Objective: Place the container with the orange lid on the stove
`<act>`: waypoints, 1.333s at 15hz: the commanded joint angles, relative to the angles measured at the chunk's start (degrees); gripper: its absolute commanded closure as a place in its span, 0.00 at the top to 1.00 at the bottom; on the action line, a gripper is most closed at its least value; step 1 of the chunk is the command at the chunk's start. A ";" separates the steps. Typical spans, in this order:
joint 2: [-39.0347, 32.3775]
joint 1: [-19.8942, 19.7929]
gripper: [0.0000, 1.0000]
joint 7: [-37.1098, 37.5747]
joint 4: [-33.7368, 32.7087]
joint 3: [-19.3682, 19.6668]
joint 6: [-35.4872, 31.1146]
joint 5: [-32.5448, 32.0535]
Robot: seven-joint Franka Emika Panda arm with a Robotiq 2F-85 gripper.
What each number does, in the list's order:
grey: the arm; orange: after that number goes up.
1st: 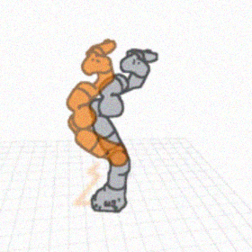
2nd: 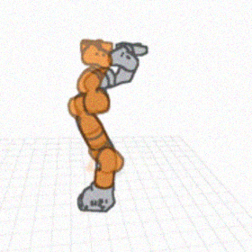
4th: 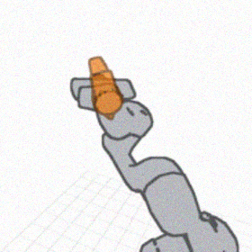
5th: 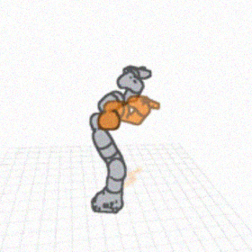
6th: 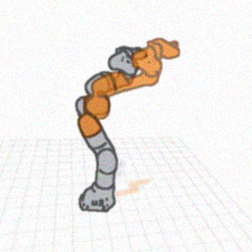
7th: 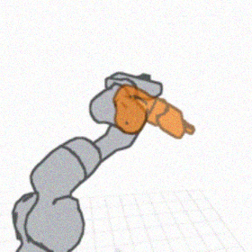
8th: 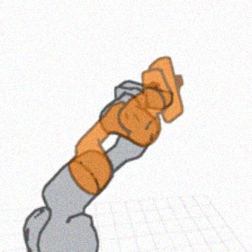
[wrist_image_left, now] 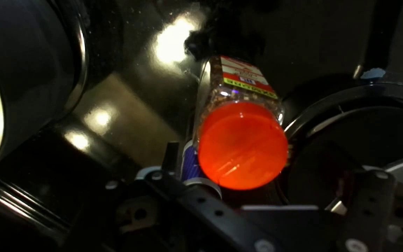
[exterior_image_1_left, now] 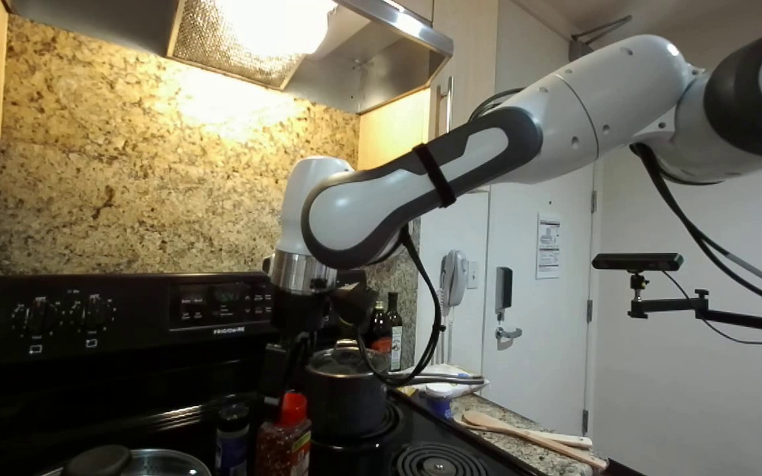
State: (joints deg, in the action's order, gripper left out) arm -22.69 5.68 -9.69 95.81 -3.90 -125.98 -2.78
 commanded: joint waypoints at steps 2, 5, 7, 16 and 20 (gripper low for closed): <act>7.75 -0.07 1.00 -0.10 4.69 -1.10 1.92 -0.15; 16.12 -0.56 1.00 -0.94 13.89 -1.24 0.51 0.16; 20.51 -1.06 1.00 -0.98 19.59 -0.88 -1.19 1.01; 45.91 -2.20 1.00 3.23 49.64 3.02 -6.29 4.84; 59.20 -2.57 1.00 2.36 59.49 5.30 -2.17 5.23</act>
State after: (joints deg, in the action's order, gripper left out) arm 25.24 3.83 -7.43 147.27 0.61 -130.49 1.50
